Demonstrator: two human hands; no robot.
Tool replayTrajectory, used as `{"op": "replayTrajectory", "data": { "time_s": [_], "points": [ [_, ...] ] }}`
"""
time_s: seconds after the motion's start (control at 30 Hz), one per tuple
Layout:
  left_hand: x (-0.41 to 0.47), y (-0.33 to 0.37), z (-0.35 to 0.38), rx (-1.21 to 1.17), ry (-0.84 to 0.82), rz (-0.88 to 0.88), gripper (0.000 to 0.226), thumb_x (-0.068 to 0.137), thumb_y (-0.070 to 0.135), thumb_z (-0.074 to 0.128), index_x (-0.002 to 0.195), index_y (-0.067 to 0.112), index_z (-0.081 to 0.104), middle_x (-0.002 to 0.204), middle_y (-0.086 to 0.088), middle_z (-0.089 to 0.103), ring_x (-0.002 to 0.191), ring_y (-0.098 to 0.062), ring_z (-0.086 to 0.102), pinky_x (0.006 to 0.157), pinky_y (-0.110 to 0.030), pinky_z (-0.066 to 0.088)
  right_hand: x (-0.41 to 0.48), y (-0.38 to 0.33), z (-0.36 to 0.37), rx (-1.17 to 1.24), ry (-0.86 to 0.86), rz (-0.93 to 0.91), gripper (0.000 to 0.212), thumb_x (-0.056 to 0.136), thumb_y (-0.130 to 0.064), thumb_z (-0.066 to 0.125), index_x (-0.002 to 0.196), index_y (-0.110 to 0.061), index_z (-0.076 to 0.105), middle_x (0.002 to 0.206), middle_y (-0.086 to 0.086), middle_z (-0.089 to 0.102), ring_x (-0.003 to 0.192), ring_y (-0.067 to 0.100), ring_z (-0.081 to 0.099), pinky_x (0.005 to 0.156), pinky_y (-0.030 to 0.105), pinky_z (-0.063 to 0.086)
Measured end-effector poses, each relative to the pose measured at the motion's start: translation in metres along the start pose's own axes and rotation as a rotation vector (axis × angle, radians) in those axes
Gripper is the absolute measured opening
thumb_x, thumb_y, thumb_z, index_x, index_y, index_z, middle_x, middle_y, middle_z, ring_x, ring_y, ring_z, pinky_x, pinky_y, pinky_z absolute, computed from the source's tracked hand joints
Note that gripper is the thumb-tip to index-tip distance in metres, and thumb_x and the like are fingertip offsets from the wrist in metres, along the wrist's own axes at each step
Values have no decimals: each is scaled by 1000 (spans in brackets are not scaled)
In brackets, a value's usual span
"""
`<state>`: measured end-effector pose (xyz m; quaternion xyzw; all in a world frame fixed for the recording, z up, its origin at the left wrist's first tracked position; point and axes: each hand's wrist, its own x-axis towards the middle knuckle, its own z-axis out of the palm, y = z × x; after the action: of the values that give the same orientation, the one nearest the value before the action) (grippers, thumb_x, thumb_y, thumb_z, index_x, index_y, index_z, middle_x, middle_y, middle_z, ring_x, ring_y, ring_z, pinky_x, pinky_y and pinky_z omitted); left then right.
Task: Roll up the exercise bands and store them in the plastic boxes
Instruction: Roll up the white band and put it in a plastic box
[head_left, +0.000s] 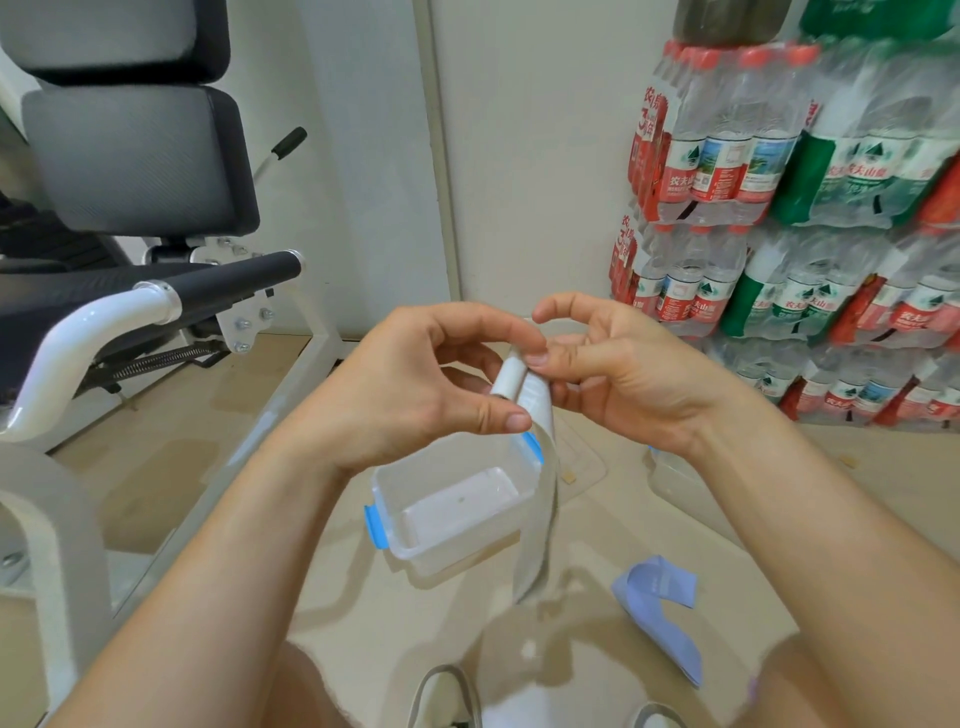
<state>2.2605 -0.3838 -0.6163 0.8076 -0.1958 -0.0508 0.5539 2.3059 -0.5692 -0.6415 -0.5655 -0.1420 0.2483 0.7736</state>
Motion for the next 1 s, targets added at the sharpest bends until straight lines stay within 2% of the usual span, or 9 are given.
{"op": "replayTrajectory", "data": {
  "time_s": [0.2,0.3,0.37,0.47,0.57,0.63,0.7,0.83,1.0],
  "points": [
    [-3,4,-3,20,12,-10,50,51,5,85,98,15,69,86,8,72,78,-14,61,71,-23,57,0,2,-1,-46,-43,23,47,71,-3,72,113,-12,52,93,19,68,91,28,62,78,33,45],
    [-4,4,-7,51,1,-18,48,55,-8,83,96,13,69,73,12,69,71,-13,60,65,-19,54,-5,-2,2,-109,-101,69,51,71,-8,71,120,-10,56,76,7,70,62,10,63,59,20,46],
    [-5,3,-9,63,-12,-31,47,55,-7,83,95,13,70,73,10,70,72,-15,62,67,-20,55,-6,-2,2,-148,-100,70,54,67,-12,71,119,-6,58,74,6,72,61,9,63,62,22,45],
    [-6,4,-6,56,-20,-58,47,56,-2,84,99,13,70,77,13,71,72,-11,64,68,-20,55,-2,0,2,-190,-37,28,47,63,-12,74,109,-6,65,82,9,74,75,17,66,75,28,48],
    [-3,3,-3,-14,46,-55,53,63,-8,79,108,19,67,101,9,73,75,-14,66,72,-25,57,1,2,2,-153,60,-26,42,67,-8,72,109,-6,68,90,13,72,84,20,67,83,30,52],
    [-1,1,-1,-87,107,-57,59,65,-1,79,114,25,62,113,8,70,72,-16,66,74,-26,57,3,4,3,-121,149,-82,28,74,-2,70,101,-9,71,83,9,72,78,16,68,79,27,54],
    [2,1,4,-137,190,-73,58,64,13,79,116,27,59,113,7,70,75,-16,69,73,-26,57,5,7,5,-146,236,-124,22,78,-2,70,97,-11,72,83,9,73,78,16,67,77,26,53],
    [9,-3,14,-147,379,-100,43,73,17,77,113,20,61,104,2,72,76,-13,73,66,-22,56,6,8,11,-134,340,-183,12,78,-4,71,86,-14,73,84,14,70,75,17,63,64,20,50],
    [12,-9,14,-125,420,-160,14,80,17,73,93,11,74,76,-5,76,66,-13,70,65,-25,58,4,7,13,-216,364,-206,12,80,-4,72,82,-14,65,79,12,69,65,11,64,53,19,50]
  ]
}}
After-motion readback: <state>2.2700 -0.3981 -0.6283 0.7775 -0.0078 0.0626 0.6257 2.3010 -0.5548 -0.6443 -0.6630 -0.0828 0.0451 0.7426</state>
